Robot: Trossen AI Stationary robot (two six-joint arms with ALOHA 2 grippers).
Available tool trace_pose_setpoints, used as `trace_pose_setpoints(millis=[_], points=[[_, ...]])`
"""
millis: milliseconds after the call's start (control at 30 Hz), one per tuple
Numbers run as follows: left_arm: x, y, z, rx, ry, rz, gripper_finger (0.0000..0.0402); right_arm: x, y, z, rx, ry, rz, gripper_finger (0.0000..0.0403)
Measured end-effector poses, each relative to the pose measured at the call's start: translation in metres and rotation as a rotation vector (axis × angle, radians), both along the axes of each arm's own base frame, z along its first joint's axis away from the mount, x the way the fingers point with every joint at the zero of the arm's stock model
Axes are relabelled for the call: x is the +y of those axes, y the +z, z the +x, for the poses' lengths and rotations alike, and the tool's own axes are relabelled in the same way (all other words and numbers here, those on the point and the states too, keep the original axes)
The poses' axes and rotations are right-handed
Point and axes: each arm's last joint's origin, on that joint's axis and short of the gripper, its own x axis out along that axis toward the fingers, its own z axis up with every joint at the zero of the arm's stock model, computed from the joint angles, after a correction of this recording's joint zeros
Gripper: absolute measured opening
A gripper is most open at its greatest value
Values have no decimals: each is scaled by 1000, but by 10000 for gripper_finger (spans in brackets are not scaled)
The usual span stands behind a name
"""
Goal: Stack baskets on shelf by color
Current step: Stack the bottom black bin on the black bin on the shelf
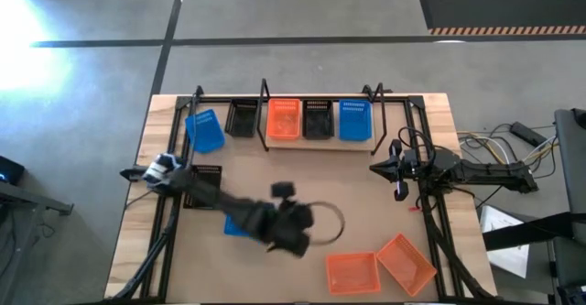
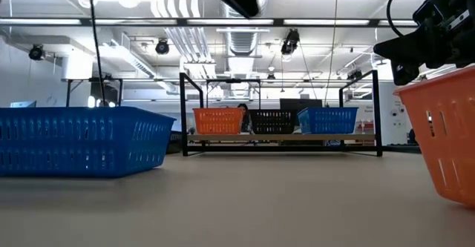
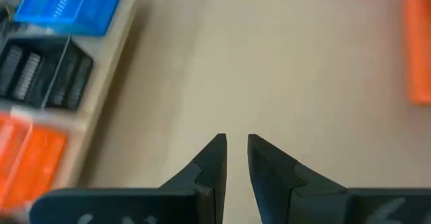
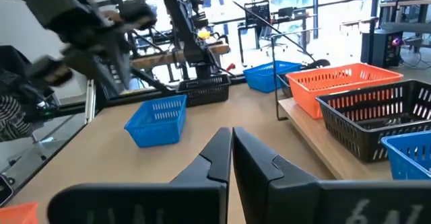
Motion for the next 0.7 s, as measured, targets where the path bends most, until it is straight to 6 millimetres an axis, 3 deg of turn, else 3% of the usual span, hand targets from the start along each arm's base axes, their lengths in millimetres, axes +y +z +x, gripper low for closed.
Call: trace_pose_setpoints(millis=[167,333,400,500,700], points=[[-35,6,-48,20,139,-75,44,0,0,0,-1,0,0,9],[-49,5,-101,174,365,-85,44,0,0,0,0,0,0,9],[-55,-1,-110,230,359,-132,45,0,0,0,-1,1,0,9],[-53,-7,-128,270,368,-161,51,0,0,0,-1,0,0,9],[-20,-25,-173,381,451,-164,101,0,0,0,-2,0,0,9]])
